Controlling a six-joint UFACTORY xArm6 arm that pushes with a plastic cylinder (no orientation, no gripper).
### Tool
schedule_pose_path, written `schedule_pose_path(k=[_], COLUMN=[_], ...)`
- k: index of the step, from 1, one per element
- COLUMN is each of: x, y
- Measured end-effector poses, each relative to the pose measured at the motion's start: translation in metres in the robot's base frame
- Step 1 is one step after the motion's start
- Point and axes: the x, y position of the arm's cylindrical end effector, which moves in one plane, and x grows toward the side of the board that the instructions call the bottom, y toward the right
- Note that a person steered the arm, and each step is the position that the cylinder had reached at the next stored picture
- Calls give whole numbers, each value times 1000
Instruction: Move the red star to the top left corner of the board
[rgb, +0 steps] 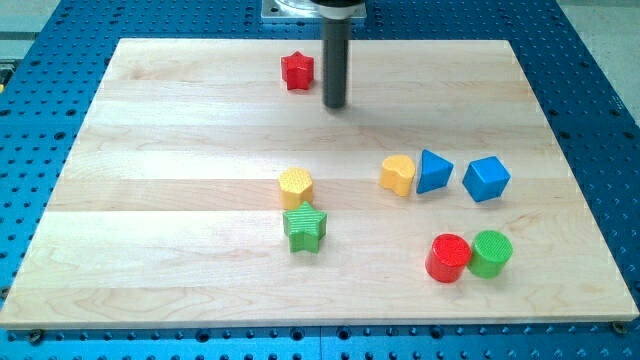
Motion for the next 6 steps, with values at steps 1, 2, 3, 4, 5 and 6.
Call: schedule_pose_path(k=[1,2,3,4,5,6], x=[-31,-60,-67,-56,-10,-15], y=[8,-82,-170,-224,-266,-274])
